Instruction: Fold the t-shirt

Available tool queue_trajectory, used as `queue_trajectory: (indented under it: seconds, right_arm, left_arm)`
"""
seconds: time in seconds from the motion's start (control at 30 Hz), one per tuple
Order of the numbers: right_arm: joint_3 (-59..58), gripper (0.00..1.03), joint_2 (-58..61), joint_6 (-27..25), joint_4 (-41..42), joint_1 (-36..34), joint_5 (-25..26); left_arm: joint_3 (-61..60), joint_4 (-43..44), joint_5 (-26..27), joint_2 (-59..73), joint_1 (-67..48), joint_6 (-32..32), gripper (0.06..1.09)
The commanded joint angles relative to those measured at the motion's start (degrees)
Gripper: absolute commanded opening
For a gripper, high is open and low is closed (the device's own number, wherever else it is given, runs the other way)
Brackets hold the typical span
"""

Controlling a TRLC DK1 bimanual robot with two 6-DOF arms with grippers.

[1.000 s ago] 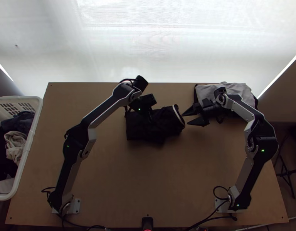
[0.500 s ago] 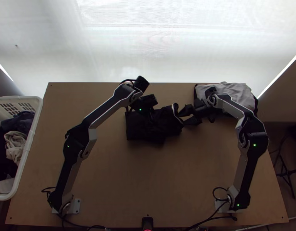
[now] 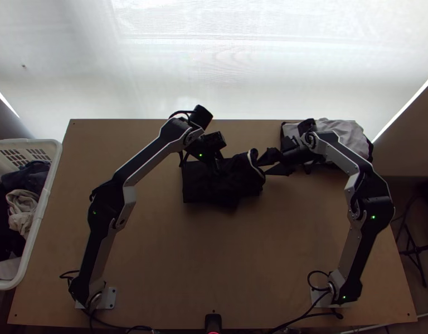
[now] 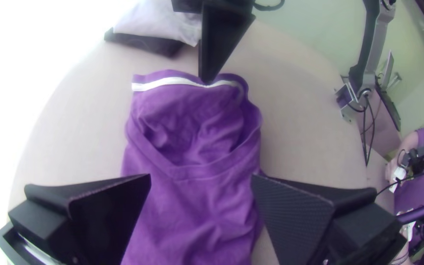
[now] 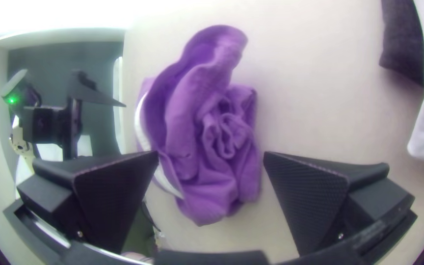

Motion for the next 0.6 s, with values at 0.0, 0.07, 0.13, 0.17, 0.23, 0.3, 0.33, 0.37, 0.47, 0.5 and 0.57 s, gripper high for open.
queue_trajectory:
  seconds: [0.0,0.07,0.13,0.17,0.23,0.3,0.33,0.37,0.47,0.5,0.57]
  right_arm:
    - [-0.65,0.99,-3.00,0.49,-0.01,2.42,4.71]
    - [-0.74,0.99,-3.53,0.58,-0.01,2.86,5.41]
    - [-0.92,0.99,-4.58,0.58,-0.01,3.74,6.73]
    - [-0.92,0.99,-5.37,0.58,-0.01,4.35,7.61]
    - [-0.92,0.99,-6.16,0.58,-0.01,5.50,9.37]
    - [-1.01,0.99,-7.39,0.58,-0.01,6.81,11.48]
    - [-0.92,0.99,-7.66,0.66,-0.01,7.43,12.18]
    - [-0.83,0.99,-7.74,0.66,-0.01,8.22,13.15]
    - [-1.18,0.99,-6.16,0.58,0.08,9.45,15.52]
    - [-1.36,0.99,-5.46,0.58,0.08,9.36,15.52]
    - [-1.53,0.99,-4.32,0.40,0.78,8.57,15.61]
  left_arm:
    - [0.64,0.04,-0.07,-0.17,-0.16,-0.49,1.04]
    - [0.99,0.04,-0.07,-0.17,-0.16,-0.66,1.04]
    - [0.99,0.04,-0.25,-0.35,-0.16,-0.66,1.04]
    - [0.99,0.04,-0.25,-0.35,-0.07,-0.66,1.04]
    - [0.99,0.04,-0.34,-0.44,0.02,-0.66,1.04]
    - [0.99,-0.05,-0.34,-0.53,0.10,-0.66,1.04]
    - [0.99,-0.05,-0.42,-0.61,0.10,-0.66,1.04]
    - [0.99,-0.05,-0.34,-0.61,0.02,-0.66,1.05]
    - [0.99,-0.05,-0.42,-0.79,0.02,-0.75,1.04]
    - [1.08,-0.05,-0.42,-0.79,0.02,-0.84,1.04]
    - [1.16,-0.14,-0.42,-1.23,0.10,-0.84,1.05]
